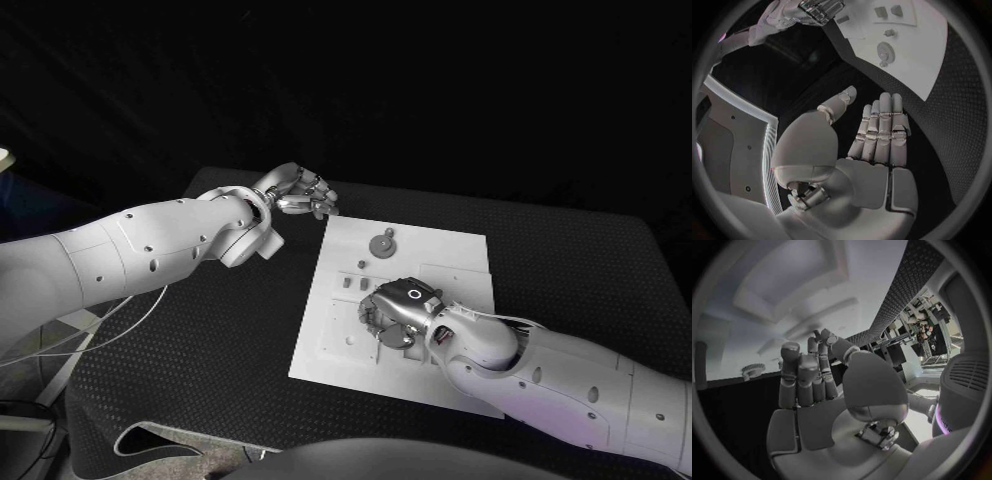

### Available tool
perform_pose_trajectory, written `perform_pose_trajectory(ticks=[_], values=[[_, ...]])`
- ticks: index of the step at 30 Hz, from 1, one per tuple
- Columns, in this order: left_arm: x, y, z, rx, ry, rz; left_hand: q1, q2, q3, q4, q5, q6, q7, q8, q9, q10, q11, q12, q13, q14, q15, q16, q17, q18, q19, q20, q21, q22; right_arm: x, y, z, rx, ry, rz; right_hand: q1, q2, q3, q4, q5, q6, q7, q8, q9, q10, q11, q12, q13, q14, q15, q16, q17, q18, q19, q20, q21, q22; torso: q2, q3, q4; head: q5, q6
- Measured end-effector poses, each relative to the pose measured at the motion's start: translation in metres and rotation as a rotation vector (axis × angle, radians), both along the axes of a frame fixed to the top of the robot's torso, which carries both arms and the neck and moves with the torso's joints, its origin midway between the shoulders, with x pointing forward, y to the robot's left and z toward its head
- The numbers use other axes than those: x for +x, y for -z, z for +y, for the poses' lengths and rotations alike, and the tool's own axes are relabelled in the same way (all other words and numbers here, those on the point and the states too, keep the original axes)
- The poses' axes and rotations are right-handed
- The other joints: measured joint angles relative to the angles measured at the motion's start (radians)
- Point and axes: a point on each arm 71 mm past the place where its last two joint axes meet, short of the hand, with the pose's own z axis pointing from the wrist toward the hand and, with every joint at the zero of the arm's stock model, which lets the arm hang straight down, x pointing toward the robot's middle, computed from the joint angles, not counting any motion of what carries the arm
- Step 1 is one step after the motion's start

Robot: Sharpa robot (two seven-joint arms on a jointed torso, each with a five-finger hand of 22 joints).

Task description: Assemble the parts on the task board

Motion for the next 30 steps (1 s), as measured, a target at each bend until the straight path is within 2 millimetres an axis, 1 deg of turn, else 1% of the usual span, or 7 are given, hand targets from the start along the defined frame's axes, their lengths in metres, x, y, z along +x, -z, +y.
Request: perform_pose_trajectory(ticks=[4,6,9,13,17,21,30], values=[[0.000,0.000,0.000,0.000,0.000,0.000,0.000,0.000,0.000,0.000,0.000,0.000,0.000,0.000,0.000,0.000,0.000,0.000,-0.001,0.000,0.000,0.000,0.000,0.000,0.000,0.000,0.000,0.000,0.000,0.000,0.000,0.001,0.003,0.000,0.000,0.000,0.000,0.000,0.000,-0.001,-0.001,0.000,0.000,0.000,0.000,-0.003,0.000,0.000,0.000,0.000,0.000,0.000,0.000,0.000,0.000,0.000,0.000,0.0004,-0.0001,0.001,0.000],[0.000,0.000,0.000,0.001,0.000,0.000,0.000,0.000,0.000,0.000,0.000,0.000,0.000,0.000,0.000,0.000,0.000,0.000,-0.001,0.000,0.000,0.000,0.001,0.000,-0.002,0.002,0.000,0.000,0.001,0.000,-0.001,0.004,0.005,0.003,-0.003,-0.003,0.000,0.000,0.000,-0.013,0.010,-0.008,0.000,0.000,0.000,-0.017,-0.001,-0.001,0.001,0.000,0.002,0.000,0.000,0.000,0.000,0.000,0.000,0.0005,-0.0006,0.001,0.001],[0.000,-0.001,0.000,0.001,0.001,0.001,0.000,0.000,0.000,0.000,0.000,0.000,0.000,0.000,0.000,0.000,0.000,0.000,-0.001,0.000,0.000,-0.004,0.001,0.000,-0.004,0.004,0.000,-0.001,0.001,0.001,-0.002,0.011,0.009,0.010,-0.029,-0.029,-0.005,0.004,0.000,-0.051,0.020,-0.033,-0.005,0.000,0.000,-0.040,-0.007,-0.008,0.008,-0.005,0.003,0.000,0.000,0.000,0.000,0.000,0.000,0.0008,-0.0012,0.001,0.002],[0.000,-0.001,0.001,0.001,0.002,0.002,0.000,0.000,0.000,0.000,0.000,0.000,0.000,0.000,-0.001,0.000,0.000,0.000,-0.002,0.000,0.000,-0.004,0.002,0.000,-0.004,0.004,0.000,-0.001,0.001,0.004,-0.004,0.018,0.012,0.026,-0.054,-0.083,-0.014,0.008,0.000,-0.092,0.020,-0.073,-0.027,0.000,0.000,-0.081,-0.021,-0.009,0.029,-0.011,0.004,0.000,-0.005,0.006,-0.009,0.000,0.000,0.0011,-0.0012,0.000,0.003],[0.000,-0.001,0.001,0.002,0.001,0.002,0.000,0.000,0.000,0.000,0.000,0.000,0.000,0.000,-0.001,0.000,0.000,0.000,-0.002,0.000,0.000,-0.004,0.003,0.000,-0.004,0.004,0.000,-0.001,0.002,0.004,-0.007,0.024,0.014,0.037,-0.075,-0.109,-0.019,0.012,0.000,-0.116,0.033,-0.087,-0.035,-0.024,0.024,-0.102,-0.029,-0.020,0.046,-0.012,0.004,0.000,-0.013,0.013,-0.015,0.000,0.000,0.0013,-0.0012,-0.001,0.004],[0.000,-0.001,0.003,0.002,-0.001,0.001,0.000,0.000,0.000,0.000,0.000,0.000,0.000,0.000,-0.001,0.000,0.000,0.000,-0.002,0.000,0.000,-0.004,0.003,0.000,-0.004,0.004,0.000,-0.001,0.004,0.004,-0.010,0.029,0.021,0.044,-0.132,-0.177,-0.016,0.037,0.003,-0.197,0.072,-0.126,-0.058,-0.097,0.086,-0.139,-0.055,-0.076,0.090,-0.043,-0.002,-0.010,-0.063,0.031,-0.053,-0.003,0.000,0.0016,-0.0015,-0.003,0.005],[0.000,-0.001,0.004,0.003,-0.002,0.000,0.000,0.000,0.000,0.000,0.000,0.000,0.000,0.000,-0.001,0.000,0.000,0.000,-0.002,0.000,0.000,-0.004,0.004,0.000,-0.004,0.004,0.000,-0.002,0.005,0.004,-0.022,0.048,0.045,0.045,-0.142,-0.195,-0.001,0.057,0.003,-0.243,0.090,-0.131,-0.064,-0.128,0.095,-0.135,-0.066,-0.099,0.106,-0.046,-0.007,-0.016,-0.076,0.039,-0.062,-0.006,0.000,0.0023,-0.0017,-0.007,0.008]])
